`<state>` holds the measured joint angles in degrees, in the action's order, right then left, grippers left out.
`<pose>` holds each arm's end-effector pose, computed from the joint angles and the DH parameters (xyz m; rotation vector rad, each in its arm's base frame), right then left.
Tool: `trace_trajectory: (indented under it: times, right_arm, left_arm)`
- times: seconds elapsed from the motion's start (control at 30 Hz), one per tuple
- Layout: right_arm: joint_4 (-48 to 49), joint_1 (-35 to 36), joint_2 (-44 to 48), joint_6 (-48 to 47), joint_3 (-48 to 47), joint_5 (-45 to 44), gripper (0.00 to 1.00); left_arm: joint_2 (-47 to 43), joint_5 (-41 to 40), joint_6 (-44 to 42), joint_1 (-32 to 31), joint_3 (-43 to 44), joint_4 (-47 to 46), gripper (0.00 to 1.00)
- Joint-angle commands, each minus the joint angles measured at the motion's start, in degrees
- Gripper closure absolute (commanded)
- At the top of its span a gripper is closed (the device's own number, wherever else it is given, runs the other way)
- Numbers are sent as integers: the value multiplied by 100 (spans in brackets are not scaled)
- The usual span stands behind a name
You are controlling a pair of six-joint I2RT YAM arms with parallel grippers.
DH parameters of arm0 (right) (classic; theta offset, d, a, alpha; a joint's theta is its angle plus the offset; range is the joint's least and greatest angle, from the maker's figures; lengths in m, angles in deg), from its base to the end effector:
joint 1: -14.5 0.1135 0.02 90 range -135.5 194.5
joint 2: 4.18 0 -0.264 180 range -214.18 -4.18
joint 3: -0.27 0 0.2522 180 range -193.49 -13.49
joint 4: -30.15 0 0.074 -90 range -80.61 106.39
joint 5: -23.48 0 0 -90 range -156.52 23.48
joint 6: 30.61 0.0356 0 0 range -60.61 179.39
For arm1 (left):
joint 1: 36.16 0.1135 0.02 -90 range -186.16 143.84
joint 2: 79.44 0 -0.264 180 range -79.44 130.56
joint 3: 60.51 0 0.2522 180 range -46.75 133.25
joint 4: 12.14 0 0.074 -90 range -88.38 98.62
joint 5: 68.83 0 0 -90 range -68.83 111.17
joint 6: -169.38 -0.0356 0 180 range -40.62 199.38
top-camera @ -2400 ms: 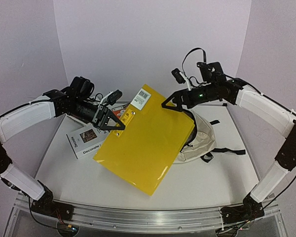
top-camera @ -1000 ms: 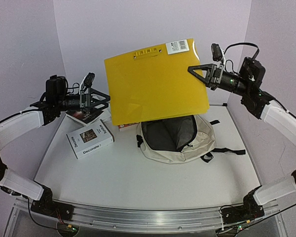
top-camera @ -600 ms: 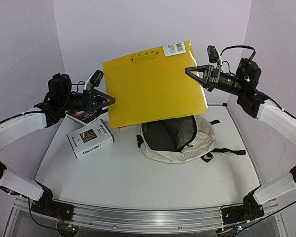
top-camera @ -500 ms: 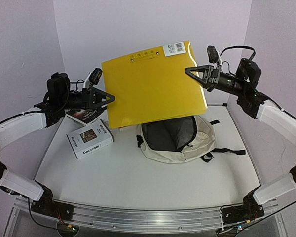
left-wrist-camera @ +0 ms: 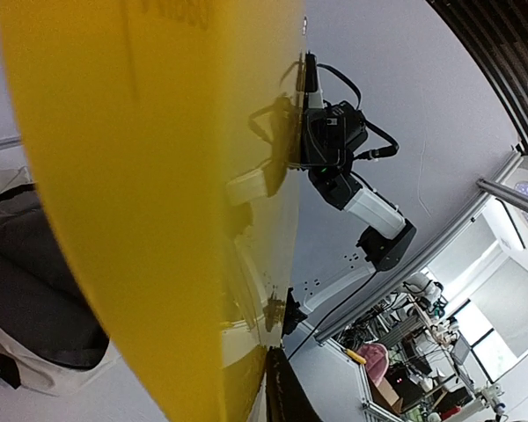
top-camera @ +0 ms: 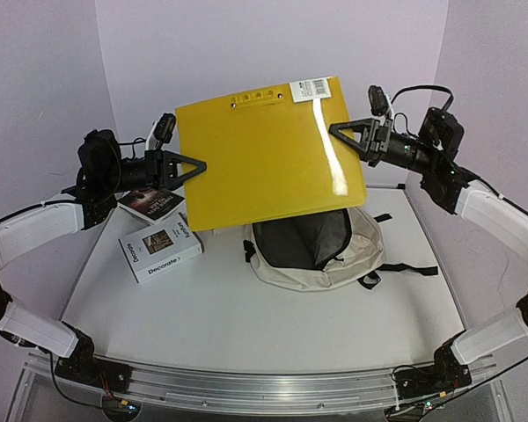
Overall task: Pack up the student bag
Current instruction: Place the files in the student bag.
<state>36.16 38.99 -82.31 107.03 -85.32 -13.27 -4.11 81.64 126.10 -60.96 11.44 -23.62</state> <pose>0.2689 0.1538 0.4268 -0.5899 1.5478 1.6099 0.2553 -0.1521 0.3669 0.6928 1.6378 -1.6924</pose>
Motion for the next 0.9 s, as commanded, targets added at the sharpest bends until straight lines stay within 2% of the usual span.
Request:
trace_trajectory:
  times: [0.0, 0.03, 0.1, 0.17, 0.3, 0.37, 0.47, 0.67, 0.77, 0.87]
  right_arm:
    - [401, 27, -80, -71, 99, -263, 83]
    - [397, 29, -97, -88, 117, -298, 82]
    - [388, 19, -182, -133, 199, -452, 73]
    - [379, 12, -251, -161, 266, -567, 67]
    - [239, -22, -350, -320, 374, -787, 47]
    - [-219, -38, -354, -709, 348, -1116, 33]
    - [-997, -37, -335, -1485, 314, -1798, 19]
    - [-1780, -68, -475, -2091, 471, -2534, 9]
    - [-2302, -136, -566, -2261, 463, -3408, 3]
    - [-2791, -381, -778, -2185, 378, -3824, 2]
  left_arm:
    - [-3, -171, 19, 1, -83, -310, 93]
    - [-1, -179, 14, 1, -90, -292, 95]
    - [-39, -211, -3, 1, -108, -229, 100]
    - [-79, -288, -54, 1, -107, -83, 100]
    - [-217, -635, -209, 10, -124, 341, 100]
    - [-291, -940, -266, 30, -148, 654, 100]
    - [-329, -1403, -162, 91, -253, 934, 100]
    - [-307, -1793, 306, 261, -597, 789, 100]
    - [-275, -2026, 502, 326, -649, 939, 100]
    - [-217, -2025, 602, 374, -697, 947, 100]
